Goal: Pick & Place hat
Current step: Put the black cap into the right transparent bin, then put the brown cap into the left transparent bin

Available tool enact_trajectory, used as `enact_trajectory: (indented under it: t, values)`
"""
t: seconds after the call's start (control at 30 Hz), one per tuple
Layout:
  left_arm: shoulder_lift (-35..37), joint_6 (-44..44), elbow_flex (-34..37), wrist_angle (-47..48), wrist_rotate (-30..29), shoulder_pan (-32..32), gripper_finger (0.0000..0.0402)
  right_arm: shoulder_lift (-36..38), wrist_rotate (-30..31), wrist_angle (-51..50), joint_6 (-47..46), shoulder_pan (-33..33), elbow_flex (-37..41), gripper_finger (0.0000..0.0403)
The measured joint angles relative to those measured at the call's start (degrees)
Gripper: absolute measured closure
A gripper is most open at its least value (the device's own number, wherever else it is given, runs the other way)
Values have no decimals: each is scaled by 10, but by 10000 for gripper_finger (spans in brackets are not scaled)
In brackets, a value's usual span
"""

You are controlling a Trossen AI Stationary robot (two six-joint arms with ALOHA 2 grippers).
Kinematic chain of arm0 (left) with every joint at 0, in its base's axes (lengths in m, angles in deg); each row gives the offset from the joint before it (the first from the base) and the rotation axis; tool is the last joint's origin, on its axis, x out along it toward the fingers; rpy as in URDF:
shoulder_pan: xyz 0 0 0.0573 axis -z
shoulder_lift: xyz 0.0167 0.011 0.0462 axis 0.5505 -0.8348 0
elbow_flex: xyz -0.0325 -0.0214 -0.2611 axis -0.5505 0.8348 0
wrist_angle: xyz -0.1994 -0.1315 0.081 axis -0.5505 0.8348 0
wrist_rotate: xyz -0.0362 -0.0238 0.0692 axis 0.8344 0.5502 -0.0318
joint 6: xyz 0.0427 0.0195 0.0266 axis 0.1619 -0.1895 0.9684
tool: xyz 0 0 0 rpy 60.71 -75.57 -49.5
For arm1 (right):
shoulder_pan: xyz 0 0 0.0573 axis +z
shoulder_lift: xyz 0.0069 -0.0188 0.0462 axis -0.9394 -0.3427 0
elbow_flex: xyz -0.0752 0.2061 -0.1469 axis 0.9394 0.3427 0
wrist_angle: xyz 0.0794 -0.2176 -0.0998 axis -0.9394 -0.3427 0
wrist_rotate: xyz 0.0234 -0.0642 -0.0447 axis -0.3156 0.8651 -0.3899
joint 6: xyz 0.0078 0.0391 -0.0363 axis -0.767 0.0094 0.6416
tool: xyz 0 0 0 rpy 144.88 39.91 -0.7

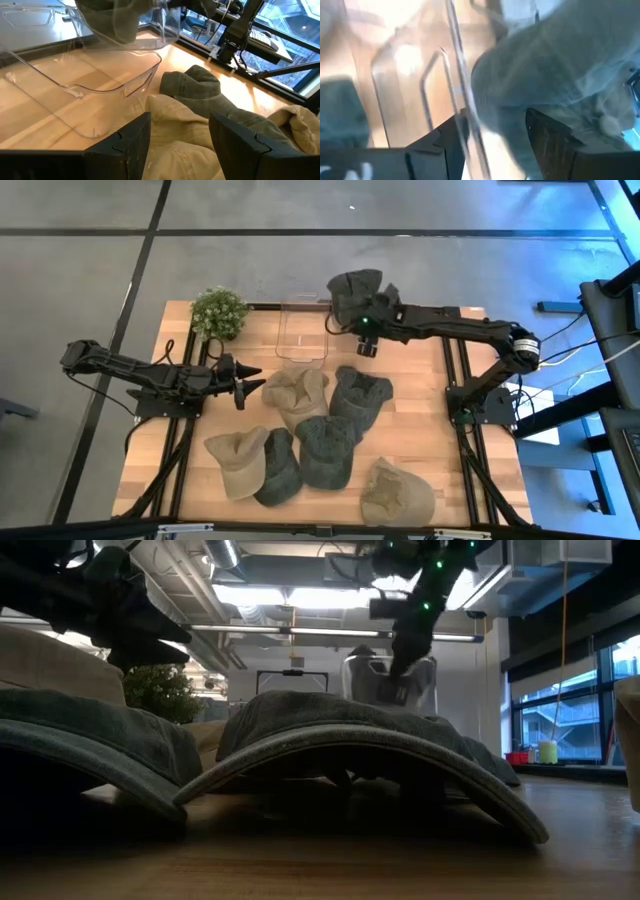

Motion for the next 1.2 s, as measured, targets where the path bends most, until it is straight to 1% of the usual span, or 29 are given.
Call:
enact_trajectory:
  t: [0.03,0.13,0.2,0.37,0.47,0.63,1.0,1.2]
  values:
    - [0,0,0,0,0,0,206,1,-14,5,-5,-4,-4,210]
    - [0,0,0,0,0,0,206,-2,-99,-1,-12,-18,2,210]
    - [0,0,0,0,0,0,206,-6,-130,-8,-28,-21,8,210]
    - [0,0,0,0,0,0,206,-7,-148,-25,-36,-20,13,210]
    - [0,1,0,0,-1,0,206,-7,-183,-38,-36,-20,13,210]
    - [0,2,0,7,-1,0,206,-7,-221,-40,-36,-17,13,210]
    - [0,1,0,9,-1,0,206,-37,-236,-46,-38,-17,14,210]
    - [0,1,0,9,-1,0,206,-36,-284,-65,-38,-19,14,210]
